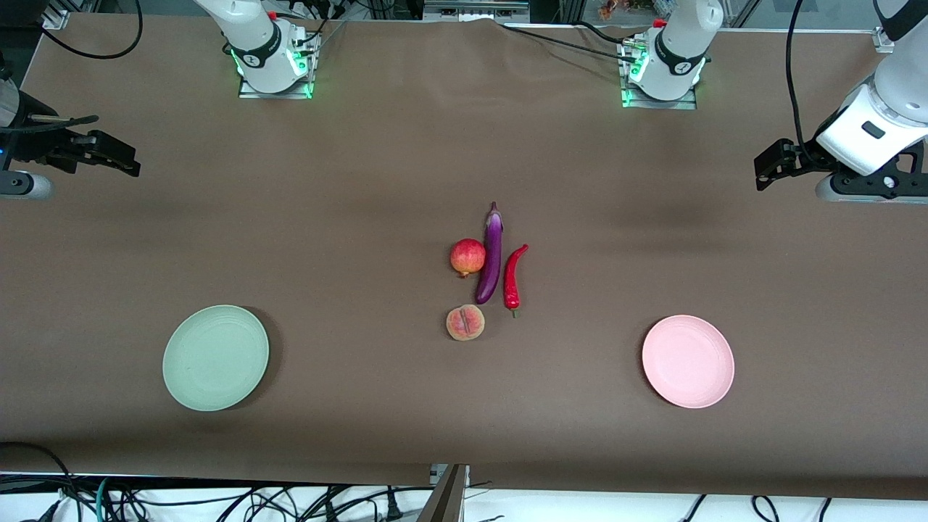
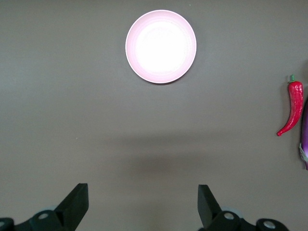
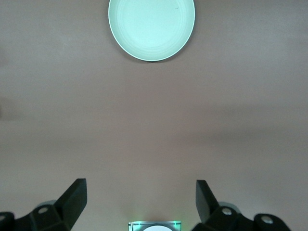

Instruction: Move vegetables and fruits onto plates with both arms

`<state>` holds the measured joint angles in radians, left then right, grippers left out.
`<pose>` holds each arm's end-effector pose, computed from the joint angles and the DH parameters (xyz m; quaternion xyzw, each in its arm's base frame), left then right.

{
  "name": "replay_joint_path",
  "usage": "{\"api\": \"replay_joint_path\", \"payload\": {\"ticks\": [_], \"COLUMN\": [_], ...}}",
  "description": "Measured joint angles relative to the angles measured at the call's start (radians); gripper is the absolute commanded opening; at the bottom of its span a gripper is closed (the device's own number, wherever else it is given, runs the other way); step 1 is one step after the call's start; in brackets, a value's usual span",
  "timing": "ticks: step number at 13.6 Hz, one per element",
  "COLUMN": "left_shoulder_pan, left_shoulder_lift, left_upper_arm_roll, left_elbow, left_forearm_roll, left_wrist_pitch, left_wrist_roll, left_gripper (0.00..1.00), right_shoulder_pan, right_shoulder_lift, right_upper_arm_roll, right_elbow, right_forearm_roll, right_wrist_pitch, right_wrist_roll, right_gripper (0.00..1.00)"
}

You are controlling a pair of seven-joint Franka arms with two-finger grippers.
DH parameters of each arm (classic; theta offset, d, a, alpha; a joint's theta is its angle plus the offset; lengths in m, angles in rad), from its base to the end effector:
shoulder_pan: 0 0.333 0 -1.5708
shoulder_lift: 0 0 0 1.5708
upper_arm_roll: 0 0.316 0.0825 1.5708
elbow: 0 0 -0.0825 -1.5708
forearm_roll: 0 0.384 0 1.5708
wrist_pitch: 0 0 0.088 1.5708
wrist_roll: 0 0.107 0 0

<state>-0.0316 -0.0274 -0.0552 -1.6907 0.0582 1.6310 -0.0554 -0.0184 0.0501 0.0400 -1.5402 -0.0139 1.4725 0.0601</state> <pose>0.5467 -0.0420 0.5882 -0.9993 0.0179 0.0140 0.0308 0.5585 0.0099 0.6029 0.9981 -0.0195 -0.0586 0.0083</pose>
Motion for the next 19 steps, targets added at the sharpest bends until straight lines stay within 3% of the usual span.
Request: {"api": "replay_joint_path", "payload": {"ticks": [9,14,19], "left_shoulder_pan": [0.0,0.0,0.0], "left_shoulder_lift": [0.0,0.0,0.0], "left_upper_arm_roll": [0.0,0.0,0.0], "left_elbow": [0.0,0.0,0.0], "left_forearm_roll": [0.0,0.0,0.0], "left_wrist_pitch": [0.0,0.0,0.0], "left_wrist_roll": [0.0,0.0,0.0], "left_gripper": [1.0,1.0,1.0], "right_shoulder_pan": [0.002,0.035,0.043], "right_shoulder_lift": [0.009,0.096,0.109], "right_upper_arm_roll": [0.0,0.006,0.007], "right_elbow": [0.002,0.002,0.019], "right_forearm_roll": [0.004,0.006,0.041], "right_wrist_pitch": [0.005,0.006,0.021], "right_wrist_roll": [0.0,0.001,0.002], "right_gripper": [1.0,1.0,1.0]}}
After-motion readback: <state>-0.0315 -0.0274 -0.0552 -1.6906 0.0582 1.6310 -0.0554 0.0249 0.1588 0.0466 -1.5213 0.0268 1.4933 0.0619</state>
